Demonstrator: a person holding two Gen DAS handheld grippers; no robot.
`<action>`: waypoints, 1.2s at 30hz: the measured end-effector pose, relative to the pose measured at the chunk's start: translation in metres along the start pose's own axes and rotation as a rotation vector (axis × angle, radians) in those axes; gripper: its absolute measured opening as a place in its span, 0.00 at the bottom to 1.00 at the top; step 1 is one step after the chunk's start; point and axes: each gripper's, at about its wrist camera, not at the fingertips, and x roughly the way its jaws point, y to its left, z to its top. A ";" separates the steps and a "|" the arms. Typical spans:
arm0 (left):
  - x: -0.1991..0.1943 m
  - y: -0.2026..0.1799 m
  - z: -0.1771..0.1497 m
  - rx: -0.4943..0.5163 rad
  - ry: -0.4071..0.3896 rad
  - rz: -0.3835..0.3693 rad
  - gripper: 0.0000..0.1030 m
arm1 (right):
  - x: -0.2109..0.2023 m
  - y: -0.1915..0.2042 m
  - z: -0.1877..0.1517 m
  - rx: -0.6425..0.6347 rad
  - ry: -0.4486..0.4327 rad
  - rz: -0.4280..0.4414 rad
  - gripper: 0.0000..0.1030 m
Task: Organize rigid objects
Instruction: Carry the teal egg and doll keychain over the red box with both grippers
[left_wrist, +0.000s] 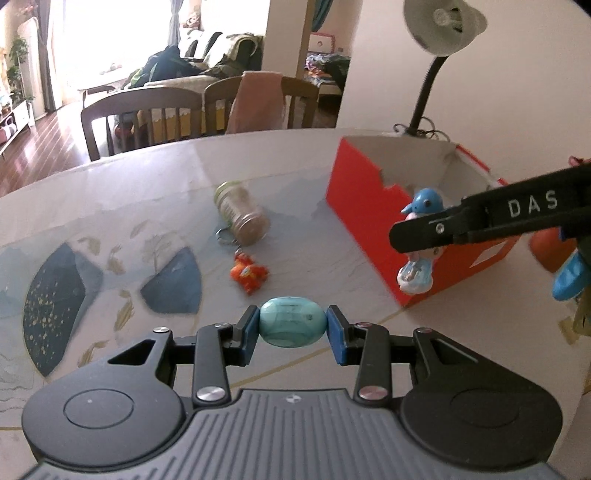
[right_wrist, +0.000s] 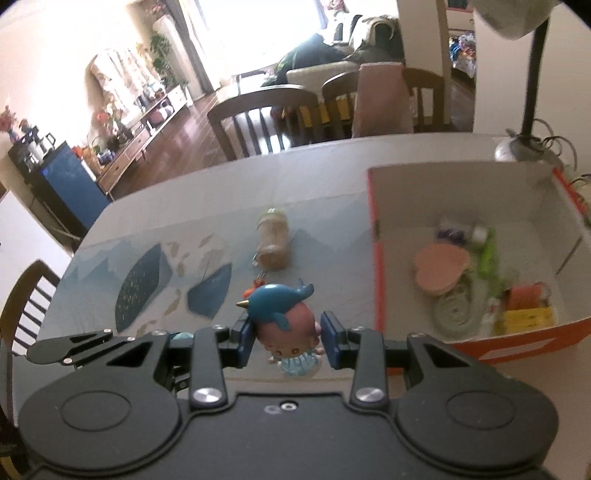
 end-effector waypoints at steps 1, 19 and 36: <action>-0.003 -0.004 0.004 0.002 -0.005 -0.005 0.37 | -0.005 -0.003 0.003 0.001 -0.009 -0.005 0.35; -0.007 -0.084 0.077 0.114 -0.079 -0.068 0.37 | -0.047 -0.095 0.032 0.071 -0.093 -0.085 0.35; 0.082 -0.155 0.111 0.178 0.031 -0.084 0.37 | -0.031 -0.198 0.041 0.155 -0.065 -0.202 0.35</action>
